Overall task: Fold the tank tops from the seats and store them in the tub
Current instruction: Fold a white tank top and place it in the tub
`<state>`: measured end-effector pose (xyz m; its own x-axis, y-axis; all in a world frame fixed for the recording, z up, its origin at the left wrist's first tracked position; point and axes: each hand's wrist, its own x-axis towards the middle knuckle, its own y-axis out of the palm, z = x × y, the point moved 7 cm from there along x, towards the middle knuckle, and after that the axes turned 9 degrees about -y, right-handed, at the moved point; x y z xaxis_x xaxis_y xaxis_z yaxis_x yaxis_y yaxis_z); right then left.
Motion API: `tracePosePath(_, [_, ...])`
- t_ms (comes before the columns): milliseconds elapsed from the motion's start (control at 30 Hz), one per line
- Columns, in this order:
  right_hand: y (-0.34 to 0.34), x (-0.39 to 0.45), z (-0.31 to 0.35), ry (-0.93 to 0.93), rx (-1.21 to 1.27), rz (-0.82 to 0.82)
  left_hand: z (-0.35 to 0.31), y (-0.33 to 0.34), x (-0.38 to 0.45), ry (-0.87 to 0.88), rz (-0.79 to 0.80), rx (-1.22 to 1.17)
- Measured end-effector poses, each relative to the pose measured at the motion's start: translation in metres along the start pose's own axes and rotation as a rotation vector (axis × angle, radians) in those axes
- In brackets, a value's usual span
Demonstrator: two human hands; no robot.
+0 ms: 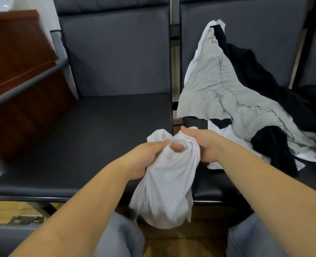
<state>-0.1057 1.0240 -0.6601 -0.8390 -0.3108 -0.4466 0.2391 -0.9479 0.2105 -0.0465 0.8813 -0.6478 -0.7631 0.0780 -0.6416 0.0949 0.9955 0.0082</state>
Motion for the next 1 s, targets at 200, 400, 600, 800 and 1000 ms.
tracePosePath(200, [-0.038,0.004,0.002,-0.015,0.395,-0.333,0.01,-0.059,-0.007,-0.021,-0.337,-0.158])
tracePosePath(400, [-0.043,0.009,0.009,-0.164,0.385,-0.385,0.023,-0.095,-0.025,-0.052,-0.436,-0.314])
tracePosePath(600, [0.026,-0.029,0.041,-0.529,-0.215,0.04,0.029,-0.108,-0.036,-0.035,-0.454,-0.392])
tracePosePath(800, [0.074,-0.054,-0.014,-0.367,-1.037,0.627,0.032,-0.114,-0.041,-0.072,-0.419,-0.42])
tracePosePath(1000, [0.069,-0.054,-0.014,-0.305,-1.052,0.666,0.031,-0.113,-0.037,-0.045,-0.395,-0.45])
